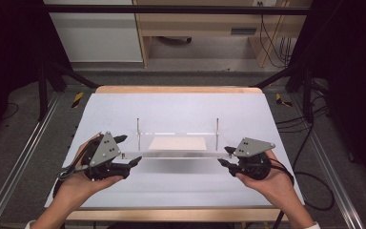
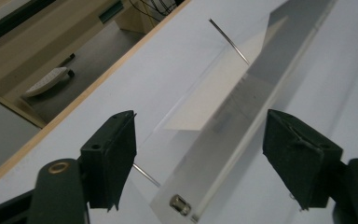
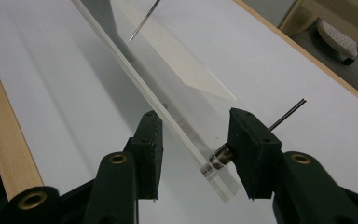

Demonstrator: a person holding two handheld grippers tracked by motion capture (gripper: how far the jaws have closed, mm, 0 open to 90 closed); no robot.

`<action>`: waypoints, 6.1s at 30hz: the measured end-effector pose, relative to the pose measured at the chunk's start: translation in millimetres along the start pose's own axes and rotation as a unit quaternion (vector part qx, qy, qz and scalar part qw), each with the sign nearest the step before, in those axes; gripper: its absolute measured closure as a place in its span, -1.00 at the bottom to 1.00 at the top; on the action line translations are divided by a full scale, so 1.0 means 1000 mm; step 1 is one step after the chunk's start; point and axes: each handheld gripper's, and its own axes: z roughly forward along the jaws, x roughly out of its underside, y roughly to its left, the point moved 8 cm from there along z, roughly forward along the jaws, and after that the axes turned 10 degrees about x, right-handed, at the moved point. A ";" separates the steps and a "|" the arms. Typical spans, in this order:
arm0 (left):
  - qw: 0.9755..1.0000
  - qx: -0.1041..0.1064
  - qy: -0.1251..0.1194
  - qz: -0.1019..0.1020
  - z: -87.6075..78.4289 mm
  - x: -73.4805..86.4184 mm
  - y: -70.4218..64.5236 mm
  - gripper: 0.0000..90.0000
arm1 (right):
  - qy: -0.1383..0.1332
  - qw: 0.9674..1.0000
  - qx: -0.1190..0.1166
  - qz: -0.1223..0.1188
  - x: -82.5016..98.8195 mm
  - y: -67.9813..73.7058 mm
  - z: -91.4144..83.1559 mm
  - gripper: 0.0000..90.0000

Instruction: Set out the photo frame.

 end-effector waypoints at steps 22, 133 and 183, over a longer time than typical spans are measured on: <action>0.997 -0.018 0.047 0.064 0.031 0.013 -0.003 0.37 | 0.002 1.000 -0.011 0.014 -0.007 -0.007 0.001 0.25; 0.973 -0.037 -0.101 -0.202 0.005 0.026 0.088 -0.79 | -0.094 0.990 0.069 0.081 -0.055 -0.103 0.060 0.31; 0.967 -0.102 0.000 -0.232 0.023 0.159 0.082 -0.80 | -0.090 0.982 0.068 0.149 -0.070 -0.135 0.088 0.29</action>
